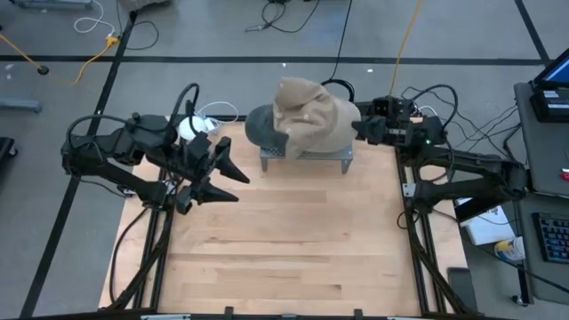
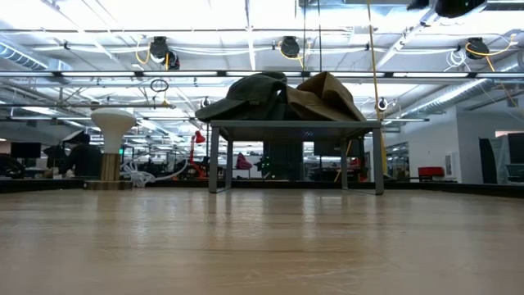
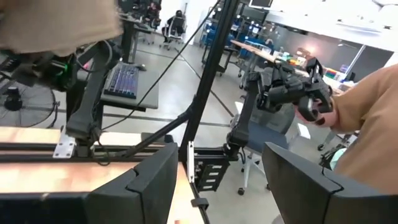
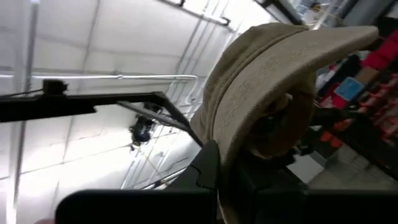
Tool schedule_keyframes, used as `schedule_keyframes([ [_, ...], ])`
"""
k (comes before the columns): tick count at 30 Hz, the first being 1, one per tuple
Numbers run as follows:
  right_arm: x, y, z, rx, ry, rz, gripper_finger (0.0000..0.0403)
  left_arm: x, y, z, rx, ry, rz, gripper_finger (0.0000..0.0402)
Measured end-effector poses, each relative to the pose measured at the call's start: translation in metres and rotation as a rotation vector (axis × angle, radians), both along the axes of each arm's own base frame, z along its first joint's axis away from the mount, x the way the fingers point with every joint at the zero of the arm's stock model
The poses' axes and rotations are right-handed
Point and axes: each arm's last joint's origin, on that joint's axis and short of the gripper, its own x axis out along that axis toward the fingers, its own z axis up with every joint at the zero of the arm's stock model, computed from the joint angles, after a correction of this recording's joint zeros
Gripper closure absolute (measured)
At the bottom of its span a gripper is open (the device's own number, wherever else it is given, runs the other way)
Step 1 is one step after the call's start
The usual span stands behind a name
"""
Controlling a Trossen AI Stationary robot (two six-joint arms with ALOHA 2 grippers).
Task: Pick & Place hat
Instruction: Stack the brown cap on top of the brown cap on the shelf
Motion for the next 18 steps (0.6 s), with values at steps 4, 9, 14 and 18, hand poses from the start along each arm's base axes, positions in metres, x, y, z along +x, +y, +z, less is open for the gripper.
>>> schedule_keyframes([
  [4, -0.014, -0.021, -0.018, 0.044, 0.071, -0.033, 0.0398, 0.002, 0.001, -0.002, 0.003, 0.016, 0.040, 0.0163],
  [9, -0.041, -0.043, -0.042, 0.088, 0.133, -0.067, 0.0398, 0.003, 0.002, -0.002, 0.006, 0.013, 0.098, 0.0163],
  [14, -0.070, -0.061, -0.063, 0.121, 0.208, -0.123, 0.0398, 0.004, 0.004, -0.002, 0.015, 0.012, 0.160, 0.0163],
  [18, -0.088, -0.072, -0.080, 0.128, 0.283, -0.183, 0.0398, 0.004, 0.005, -0.002, 0.020, 0.014, 0.197, 0.0163],
])
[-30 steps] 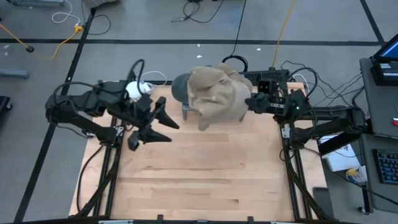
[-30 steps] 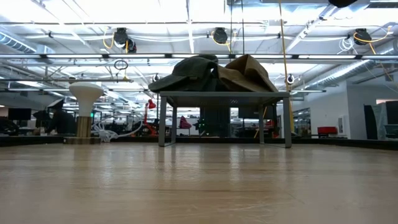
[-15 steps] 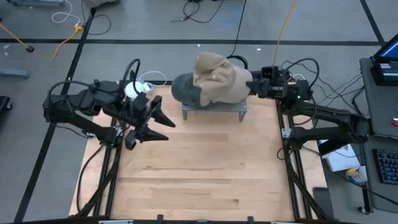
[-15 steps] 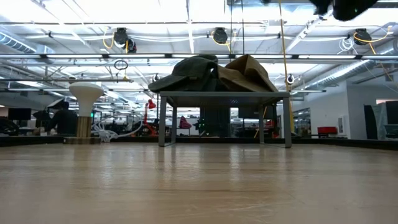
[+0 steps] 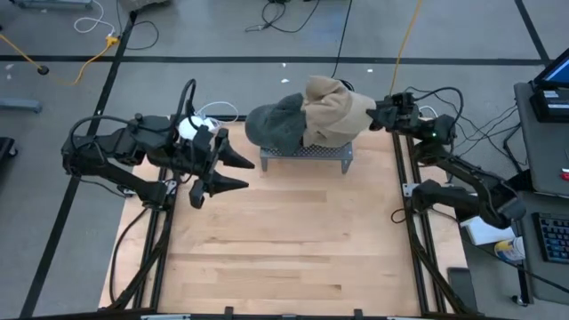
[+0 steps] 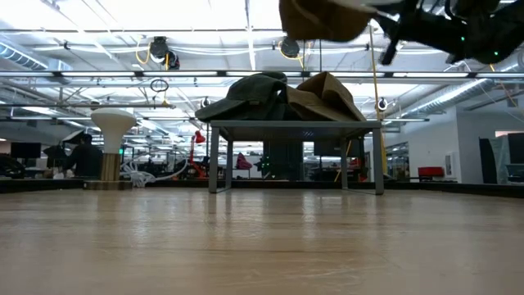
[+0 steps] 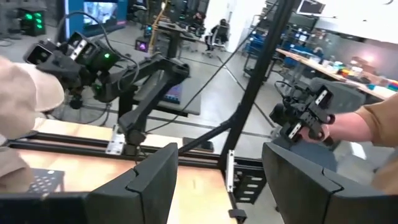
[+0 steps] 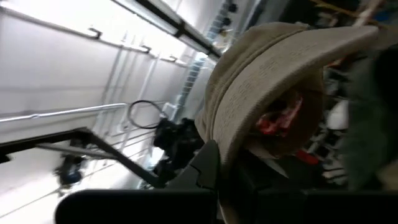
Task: Pick & Place hat
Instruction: Stack the brown cap on top of the brown cap on the shelf
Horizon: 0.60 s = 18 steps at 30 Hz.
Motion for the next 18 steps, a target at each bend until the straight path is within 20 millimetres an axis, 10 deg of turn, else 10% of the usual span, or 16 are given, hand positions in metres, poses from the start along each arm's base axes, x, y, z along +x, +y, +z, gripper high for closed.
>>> schedule_keyframes([
  [18, -0.020, -0.044, -0.048, 0.013, 0.270, -0.111, 0.0398, 0.001, 0.005, -0.002, 0.034, 0.010, 0.099, 0.0163],
])
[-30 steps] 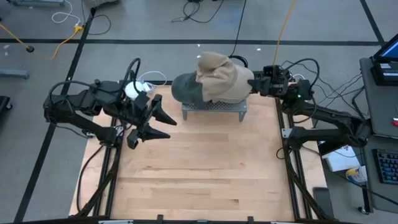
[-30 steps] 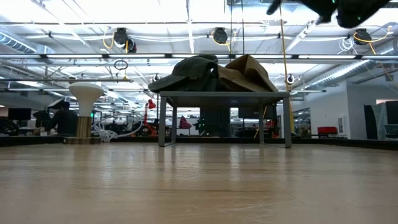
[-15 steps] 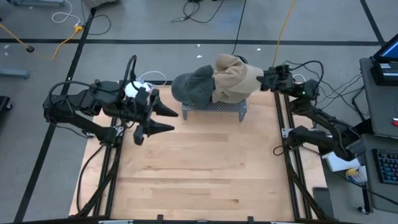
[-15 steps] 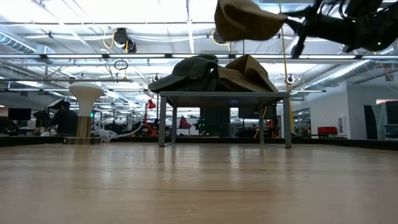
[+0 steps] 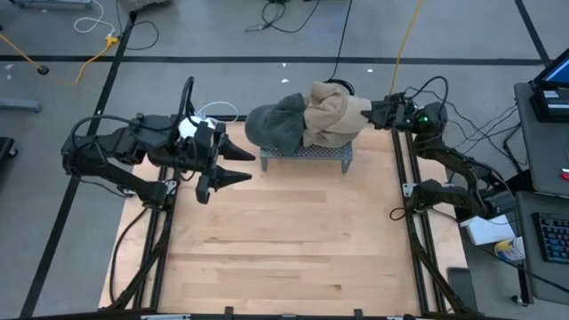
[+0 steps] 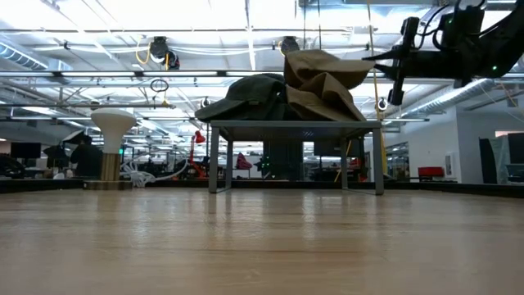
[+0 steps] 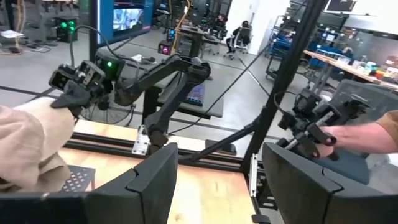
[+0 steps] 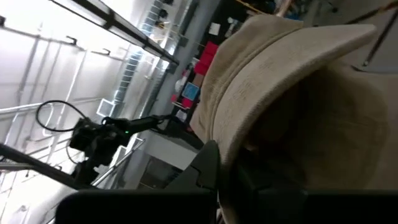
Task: Pick & Place hat
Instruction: Stack the brown cap on top of the brown cap on the shelf
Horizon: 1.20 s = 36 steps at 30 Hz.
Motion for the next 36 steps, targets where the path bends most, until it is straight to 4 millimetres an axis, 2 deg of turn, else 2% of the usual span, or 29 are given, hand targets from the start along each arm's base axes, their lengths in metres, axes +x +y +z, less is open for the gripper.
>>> schedule_keyframes([
  [17, 0.002, -0.006, -0.024, 0.106, 0.115, 0.008, 0.0390, 0.001, 0.010, 0.000, -0.001, 0.000, 0.043, 0.0163],
  [30, 0.008, -0.005, -0.028, 0.061, 0.146, -0.037, 0.0390, 0.001, 0.010, 0.000, -0.001, 0.000, 0.046, 0.0163],
  [36, 0.010, -0.004, -0.028, 0.037, 0.143, -0.040, 0.0356, 0.001, 0.010, 0.000, -0.011, 0.001, 0.046, 0.0163],
])
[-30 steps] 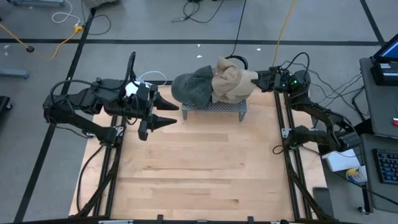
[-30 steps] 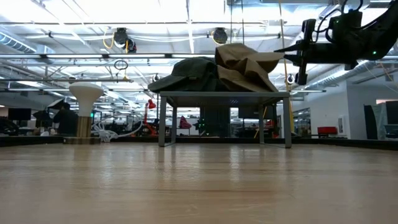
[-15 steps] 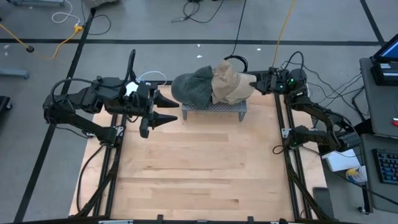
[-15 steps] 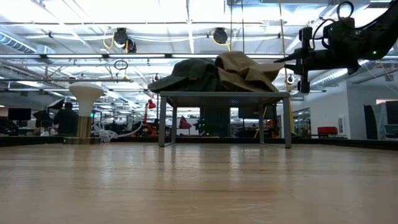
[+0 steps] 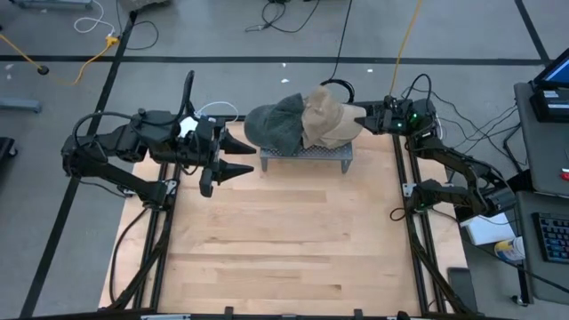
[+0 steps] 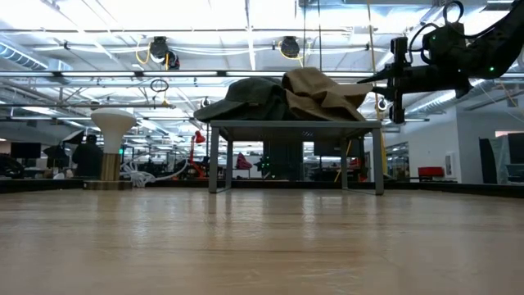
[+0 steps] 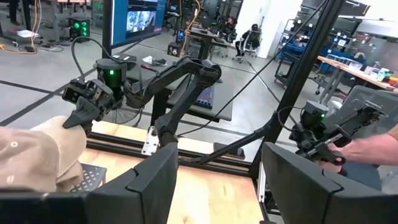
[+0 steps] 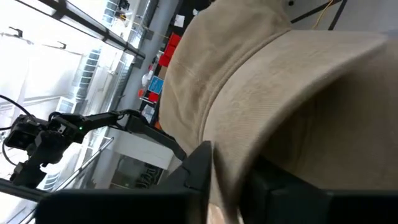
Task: Pick & Place hat
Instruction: Stack the brown cap on top of the brown cap on the shelf
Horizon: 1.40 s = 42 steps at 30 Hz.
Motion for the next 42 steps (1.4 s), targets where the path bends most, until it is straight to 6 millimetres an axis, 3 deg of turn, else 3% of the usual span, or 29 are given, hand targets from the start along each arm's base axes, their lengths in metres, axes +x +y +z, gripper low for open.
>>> schedule_keyframes([
  [10, 0.000, 0.000, 0.003, 0.026, -0.022, 0.002, 0.0224, 0.000, 0.000, 0.000, -0.017, 0.001, 0.001, 0.0163],
  [15, 0.000, 0.000, 0.003, 0.115, -0.038, 0.002, 0.0187, 0.000, 0.000, 0.000, -0.023, 0.002, 0.000, 0.0163],
  [31, -0.003, 0.003, -0.009, 0.210, 0.045, -0.077, 0.0192, 0.000, 0.000, 0.000, -0.043, 0.003, -0.005, 0.0163],
  [42, -0.013, 0.018, 0.001, 0.157, 0.069, -0.102, 0.0193, 0.000, -0.001, 0.000, -0.045, 0.004, -0.024, 0.0163],
])
